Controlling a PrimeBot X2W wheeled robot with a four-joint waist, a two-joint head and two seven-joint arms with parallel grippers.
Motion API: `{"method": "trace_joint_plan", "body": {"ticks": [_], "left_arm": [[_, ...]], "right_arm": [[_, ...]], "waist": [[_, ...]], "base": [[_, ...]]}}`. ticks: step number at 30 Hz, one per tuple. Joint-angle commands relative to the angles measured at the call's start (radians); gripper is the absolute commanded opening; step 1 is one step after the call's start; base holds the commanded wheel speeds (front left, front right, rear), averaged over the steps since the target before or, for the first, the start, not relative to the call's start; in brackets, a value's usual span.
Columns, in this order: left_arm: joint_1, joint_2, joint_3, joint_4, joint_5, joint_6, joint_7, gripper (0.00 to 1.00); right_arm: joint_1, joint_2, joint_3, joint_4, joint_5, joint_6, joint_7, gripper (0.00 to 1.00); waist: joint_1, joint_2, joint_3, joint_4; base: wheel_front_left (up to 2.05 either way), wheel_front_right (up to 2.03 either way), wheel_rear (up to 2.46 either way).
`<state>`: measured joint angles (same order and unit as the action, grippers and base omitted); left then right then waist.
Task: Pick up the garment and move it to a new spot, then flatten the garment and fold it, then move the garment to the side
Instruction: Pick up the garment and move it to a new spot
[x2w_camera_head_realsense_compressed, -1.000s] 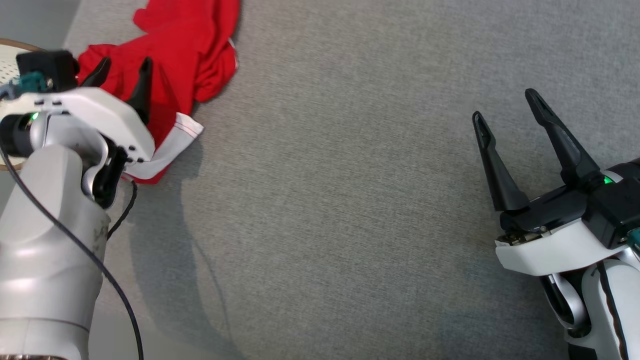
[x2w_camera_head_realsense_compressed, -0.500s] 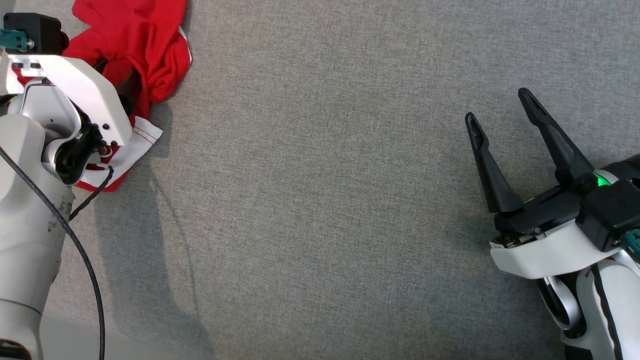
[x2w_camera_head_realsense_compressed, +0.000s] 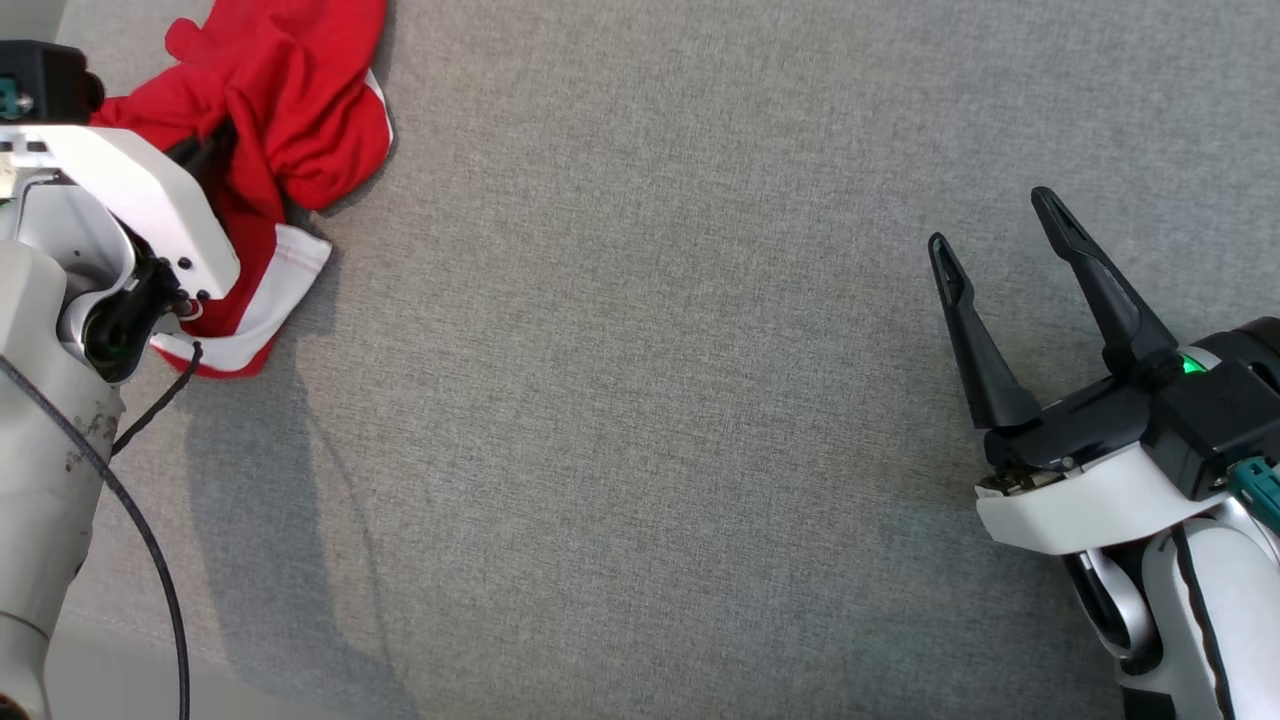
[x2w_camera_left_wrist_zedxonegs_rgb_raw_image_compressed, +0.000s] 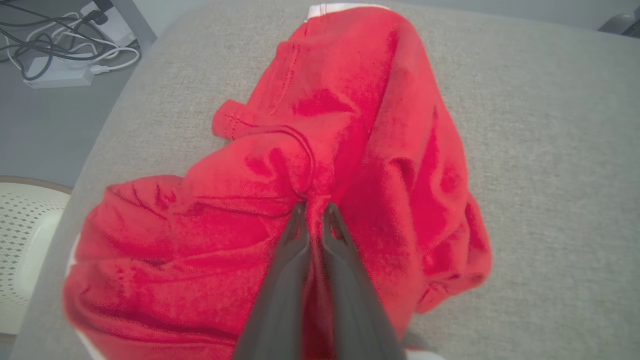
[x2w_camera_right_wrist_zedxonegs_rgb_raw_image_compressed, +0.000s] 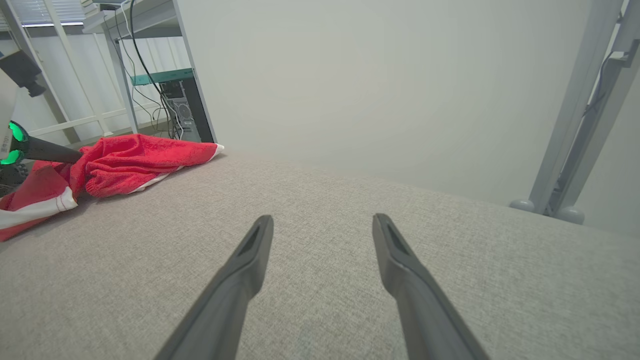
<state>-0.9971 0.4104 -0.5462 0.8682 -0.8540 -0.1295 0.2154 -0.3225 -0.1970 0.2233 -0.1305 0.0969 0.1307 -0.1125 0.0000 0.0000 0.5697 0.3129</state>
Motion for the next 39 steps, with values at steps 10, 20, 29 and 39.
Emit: {"method": "trace_joint_plan", "body": {"ticks": [10, 20, 29, 39], "left_arm": [[-0.006, -0.012, 0.088, 0.036, -0.02, 0.0, -0.422, 0.0], [0.098, -0.039, 0.118, -0.194, 0.04, 0.017, -0.48, 0.0], [0.252, -0.086, 0.041, -0.463, 0.137, 0.122, -0.464, 0.0], [0.352, -0.156, -0.091, -0.565, 0.229, 0.2, -0.45, 0.0]], "right_arm": [[0.016, 0.027, -0.025, 0.091, 0.032, 0.0, -0.073, 1.0], [0.05, 0.048, -0.081, 0.142, 0.045, 0.0, -0.117, 1.0], [0.083, 0.049, -0.147, 0.114, 0.047, 0.0, -0.125, 1.0], [0.097, 0.079, -0.175, 0.086, 0.043, 0.0, -0.135, 1.0]], "waist": [[0.0, 0.0, -0.185, -0.027], [0.0, 0.0, -0.335, -0.09], [0.0, 0.0, -0.372, -0.196], [0.0, 0.0, -0.334, -0.35]], "base": [[0.0, 0.0, 0.0], [0.0, 0.0, 0.0], [0.0, 0.0, 0.0], [0.0, 0.0, 0.0]]}}
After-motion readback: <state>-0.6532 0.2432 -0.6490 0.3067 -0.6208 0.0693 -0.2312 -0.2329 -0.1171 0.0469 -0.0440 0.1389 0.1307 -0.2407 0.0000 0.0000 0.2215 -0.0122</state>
